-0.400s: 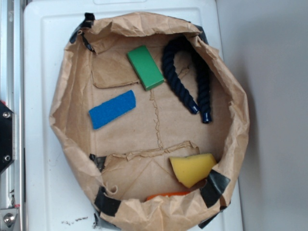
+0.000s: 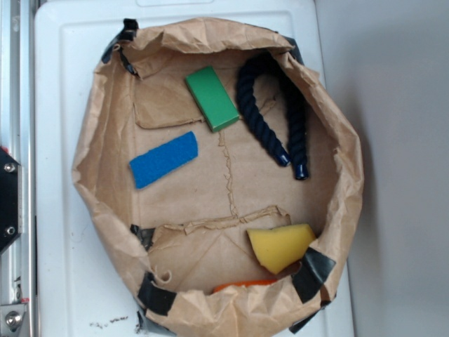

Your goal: Grab the blue sponge.

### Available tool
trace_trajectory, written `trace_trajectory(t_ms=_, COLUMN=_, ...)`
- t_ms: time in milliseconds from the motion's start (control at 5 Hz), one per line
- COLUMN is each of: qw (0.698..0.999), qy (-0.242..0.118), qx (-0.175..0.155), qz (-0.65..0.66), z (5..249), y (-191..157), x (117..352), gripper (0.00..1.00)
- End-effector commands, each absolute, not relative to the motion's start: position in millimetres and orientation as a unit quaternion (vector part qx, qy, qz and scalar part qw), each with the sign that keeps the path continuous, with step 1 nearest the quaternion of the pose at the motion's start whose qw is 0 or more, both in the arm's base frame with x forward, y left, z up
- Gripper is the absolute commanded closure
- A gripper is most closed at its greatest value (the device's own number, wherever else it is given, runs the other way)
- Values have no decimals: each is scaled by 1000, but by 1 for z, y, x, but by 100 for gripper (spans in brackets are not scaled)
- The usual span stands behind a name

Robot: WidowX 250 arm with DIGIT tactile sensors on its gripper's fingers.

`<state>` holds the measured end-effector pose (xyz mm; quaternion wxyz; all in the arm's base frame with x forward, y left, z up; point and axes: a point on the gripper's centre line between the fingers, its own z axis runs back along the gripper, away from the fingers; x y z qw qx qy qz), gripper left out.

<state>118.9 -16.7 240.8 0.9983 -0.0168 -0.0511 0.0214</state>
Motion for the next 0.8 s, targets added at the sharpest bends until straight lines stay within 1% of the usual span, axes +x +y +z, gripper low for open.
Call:
trace_trajectory(t_ms=0, qw=998, qy=-56, qx=-16, qz=38, z=242, y=-11, x=161, gripper=0)
trace_trajectory(t_ms=200, qw=996, qy=-59, qx=-15, qz=59, z=227, y=-1, x=195, gripper=0)
trace_trajectory(t_ms=400, qw=995, qy=-58, qx=-29, qz=80, z=209, y=7, x=219, gripper=0)
trace_trajectory(t_ms=600, qw=995, qy=-58, qx=-29, qz=80, z=209, y=7, x=219, gripper=0)
